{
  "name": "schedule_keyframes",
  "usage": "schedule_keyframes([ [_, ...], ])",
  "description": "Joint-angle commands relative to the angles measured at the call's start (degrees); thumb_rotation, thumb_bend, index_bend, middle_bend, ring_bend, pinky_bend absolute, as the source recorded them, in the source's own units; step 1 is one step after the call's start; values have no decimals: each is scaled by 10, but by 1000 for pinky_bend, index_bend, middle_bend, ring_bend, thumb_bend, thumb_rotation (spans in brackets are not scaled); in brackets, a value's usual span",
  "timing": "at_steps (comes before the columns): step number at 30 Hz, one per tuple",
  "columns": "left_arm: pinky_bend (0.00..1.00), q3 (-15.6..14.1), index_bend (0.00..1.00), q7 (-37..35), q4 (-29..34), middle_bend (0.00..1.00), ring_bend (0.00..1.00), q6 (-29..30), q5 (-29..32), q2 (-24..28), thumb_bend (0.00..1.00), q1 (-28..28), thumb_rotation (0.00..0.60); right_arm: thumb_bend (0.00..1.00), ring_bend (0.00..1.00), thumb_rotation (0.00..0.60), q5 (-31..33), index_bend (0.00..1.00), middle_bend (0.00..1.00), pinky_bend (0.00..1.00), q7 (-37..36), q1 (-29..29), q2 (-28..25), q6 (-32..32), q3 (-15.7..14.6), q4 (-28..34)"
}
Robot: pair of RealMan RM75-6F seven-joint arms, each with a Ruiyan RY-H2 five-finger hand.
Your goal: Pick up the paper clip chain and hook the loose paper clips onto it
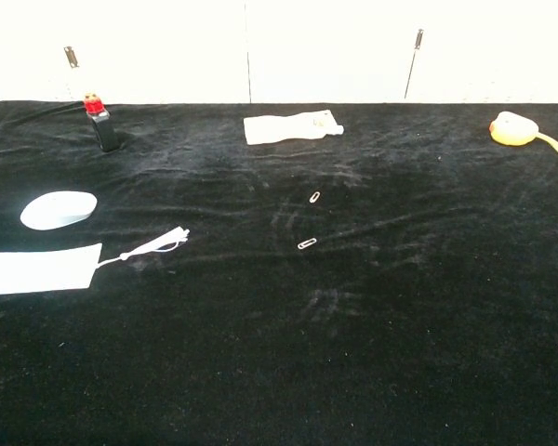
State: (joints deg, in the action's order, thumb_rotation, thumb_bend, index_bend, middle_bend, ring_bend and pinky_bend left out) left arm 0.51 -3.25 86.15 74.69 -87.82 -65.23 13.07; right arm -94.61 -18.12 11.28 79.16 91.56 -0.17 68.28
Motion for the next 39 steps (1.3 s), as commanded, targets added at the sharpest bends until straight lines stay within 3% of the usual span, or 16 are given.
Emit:
schedule_keyframes([
  [1, 0, 0, 0, 0, 0, 0, 0, 0, 0, 0, 69, 0, 600, 481, 102, 600, 2, 848, 121, 0, 3, 0, 0, -3, 1, 0],
  [2, 0, 0, 0, -1, -1, 0, 0, 0, 0, 0, 69, 1, 600, 481, 101, 600, 3, 817, 115, 0, 5, -1, -1, -7, 1, 1],
  [5, 0, -1, 0, -2, -2, 0, 0, -1, 0, -1, 69, 2, 600, 481, 70, 600, 15, 558, 52, 0, 19, -2, -9, -28, -1, 11],
  [9, 0, -2, 0, -2, -2, 0, 0, -1, 1, -1, 69, 2, 600, 460, 1, 600, 35, 113, 0, 0, 65, -2, -32, -71, -8, 39],
  [11, 0, -3, 0, -2, -1, 0, 0, -1, 0, -1, 68, 2, 600, 406, 0, 600, 43, 14, 0, 0, 92, -2, -43, -83, -7, 57],
  [17, 0, -4, 0, -2, -2, 0, 0, -1, 1, -1, 69, 3, 600, 346, 0, 600, 38, 0, 0, 0, 108, -7, -60, -75, -5, 85],
  [26, 0, -5, 0, -5, 0, 0, 0, 6, -2, 1, 68, 2, 600, 343, 0, 600, 32, 0, 0, 0, 122, -22, -78, -50, -1, 111],
  [39, 0, -10, 0, 2, 6, 0, 0, 36, -12, 1, 68, -13, 600, 343, 0, 600, 81, 0, 0, 0, 294, -54, -104, -39, 15, 196],
])
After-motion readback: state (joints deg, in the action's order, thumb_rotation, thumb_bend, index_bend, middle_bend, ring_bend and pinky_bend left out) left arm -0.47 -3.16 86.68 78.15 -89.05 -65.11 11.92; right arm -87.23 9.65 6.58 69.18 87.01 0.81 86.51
